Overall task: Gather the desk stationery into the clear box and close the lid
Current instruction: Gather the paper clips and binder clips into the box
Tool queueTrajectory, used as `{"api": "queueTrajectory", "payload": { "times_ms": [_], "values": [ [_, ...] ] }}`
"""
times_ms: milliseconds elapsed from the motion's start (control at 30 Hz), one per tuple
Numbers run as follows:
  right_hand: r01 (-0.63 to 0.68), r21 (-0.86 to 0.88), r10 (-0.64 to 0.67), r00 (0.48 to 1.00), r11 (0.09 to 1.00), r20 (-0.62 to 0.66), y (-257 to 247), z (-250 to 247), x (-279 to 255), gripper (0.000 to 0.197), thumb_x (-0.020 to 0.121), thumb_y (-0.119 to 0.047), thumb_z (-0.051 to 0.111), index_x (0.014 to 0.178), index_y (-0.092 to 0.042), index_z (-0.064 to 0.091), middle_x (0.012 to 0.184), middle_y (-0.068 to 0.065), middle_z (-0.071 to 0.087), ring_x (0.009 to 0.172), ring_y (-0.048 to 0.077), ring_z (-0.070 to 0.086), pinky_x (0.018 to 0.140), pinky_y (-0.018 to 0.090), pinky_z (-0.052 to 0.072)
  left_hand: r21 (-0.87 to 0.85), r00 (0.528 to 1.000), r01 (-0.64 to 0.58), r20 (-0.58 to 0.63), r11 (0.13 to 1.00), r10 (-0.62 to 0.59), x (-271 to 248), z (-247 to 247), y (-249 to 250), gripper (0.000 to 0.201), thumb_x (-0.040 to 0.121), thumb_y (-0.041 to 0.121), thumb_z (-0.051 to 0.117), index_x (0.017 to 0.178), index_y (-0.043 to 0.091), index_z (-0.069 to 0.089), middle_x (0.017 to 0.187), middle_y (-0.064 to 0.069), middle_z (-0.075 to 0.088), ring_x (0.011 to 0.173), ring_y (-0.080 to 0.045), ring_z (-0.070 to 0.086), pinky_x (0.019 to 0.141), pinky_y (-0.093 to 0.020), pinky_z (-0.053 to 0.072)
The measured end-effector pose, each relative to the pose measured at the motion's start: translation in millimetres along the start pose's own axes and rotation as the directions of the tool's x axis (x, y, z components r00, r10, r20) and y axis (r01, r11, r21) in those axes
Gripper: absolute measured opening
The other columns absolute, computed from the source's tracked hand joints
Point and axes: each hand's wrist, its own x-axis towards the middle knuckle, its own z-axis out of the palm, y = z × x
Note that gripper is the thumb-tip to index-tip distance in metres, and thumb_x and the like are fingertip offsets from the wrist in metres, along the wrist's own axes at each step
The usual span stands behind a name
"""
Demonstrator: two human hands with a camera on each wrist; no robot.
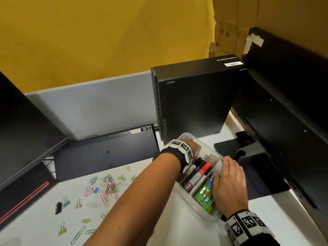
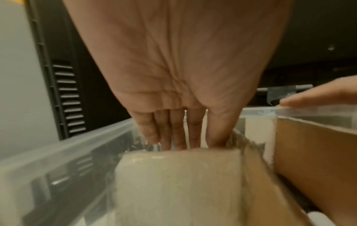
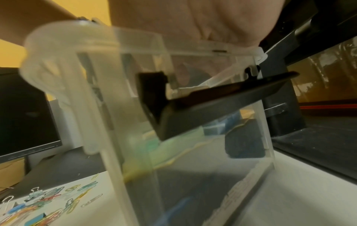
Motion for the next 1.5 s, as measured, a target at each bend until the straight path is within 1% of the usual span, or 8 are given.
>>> {"api": "queueTrajectory", "payload": {
  "times_ms": [100,333,600,733,867,1100,1233,1500],
  "values": [
    [0.003,0.014,-0.003,1.000,1.000,0.001,1.0,1.9,0.0,0.059,0.096,-0.033,0.031,0.146,-0.003,0.029,0.149,0.014,0.035,0.139,0.029,0.031,0.117,0.044,0.020,-0.248,0.998,-0.022,-0.057,0.968,0.008,-14.4,-14.6,-11.2,0.033,0.088,0.014,0.056,0.122,0.014,0.060,0.125,-0.007,0.059,0.116,-0.027,0.056,0.097,-0.033,0.046],
    [0.033,0.023,-0.033,0.999,0.999,0.000,0.9,1.0,1.5,0.061,0.096,-0.034,0.038,0.148,-0.005,0.021,0.153,0.012,0.028,0.142,0.027,0.024,0.119,0.043,0.016,-0.621,0.892,-0.102,-0.402,0.777,-0.204,-127.7,-12.2,-55.7,0.022,0.094,0.014,0.051,0.109,0.017,0.066,0.103,0.003,0.069,0.085,-0.005,0.062,0.082,-0.021,0.049],
    [0.179,0.029,-0.179,0.984,0.983,0.002,-31.2,-26.6,-15.5,0.058,0.094,-0.030,0.045,0.145,-0.007,0.030,0.155,0.015,0.023,0.145,0.032,0.015,0.117,0.047,0.012,-0.650,0.837,0.249,-0.229,0.718,-0.497,-266.5,126.6,-95.6,0.019,0.096,0.023,0.048,0.107,0.028,0.063,0.106,0.013,0.063,0.092,-0.007,0.060,0.086,-0.027,0.050],
    [0.542,0.251,-0.521,0.840,0.802,-0.151,-89.8,-27.9,-50.3,0.030,0.092,-0.021,0.043,0.117,-0.013,0.058,0.132,0.007,0.049,0.127,0.026,0.040,0.106,0.041,0.038,-0.691,0.767,0.350,-0.175,0.632,-0.617,-322.1,194.6,-109.1,0.021,0.094,0.021,0.048,0.107,0.030,0.062,0.107,0.011,0.062,0.100,-0.010,0.058,0.091,-0.031,0.049],
    [0.565,0.393,-0.636,0.768,0.726,0.072,-143.1,13.2,-68.7,0.021,0.093,-0.021,0.044,0.102,-0.017,0.063,0.104,-0.003,0.055,0.101,0.017,0.048,0.081,0.030,0.046,-0.678,0.639,0.398,-0.279,0.618,-0.717,-354.9,227.3,-123.0,0.022,0.091,0.015,0.053,0.107,0.026,0.064,0.107,0.006,0.059,0.103,-0.016,0.052,0.091,-0.031,0.044],
    [0.411,0.314,-0.510,0.772,0.856,0.380,-196.3,78.9,-63.2,0.022,0.095,-0.031,0.048,0.107,-0.015,0.057,0.112,0.001,0.051,0.104,0.017,0.047,0.082,0.029,0.046,-0.572,0.495,0.612,-0.261,0.546,-0.829,-371.3,225.2,-172.5,0.035,0.092,0.021,0.053,0.127,0.021,0.053,0.130,-0.001,0.048,0.114,-0.023,0.042,0.096,-0.036,0.041],
    [0.358,0.252,-0.433,0.811,0.899,0.393,-205.7,91.6,-64.6,0.022,0.095,-0.029,0.051,0.108,-0.013,0.056,0.112,0.003,0.050,0.107,0.019,0.048,0.085,0.030,0.048,-0.564,0.491,0.642,-0.217,0.519,-0.843,-368.1,214.8,-205.8,0.050,0.090,0.021,0.056,0.137,0.020,0.041,0.143,-0.001,0.035,0.126,-0.024,0.035,0.103,-0.038,0.039],
    [0.444,0.238,-0.501,0.805,0.864,0.317,-210.6,88.3,-73.1,0.006,0.088,-0.025,0.056,0.091,-0.020,0.053,0.102,-0.002,0.051,0.098,0.017,0.044,0.077,0.027,0.041,-0.538,0.632,0.632,-0.058,0.557,-0.773,-346.5,209.7,-253.3,0.048,0.089,0.020,0.057,0.135,0.022,0.042,0.133,-0.004,0.046,0.120,-0.025,0.045,0.101,-0.040,0.044]
  ]
}}
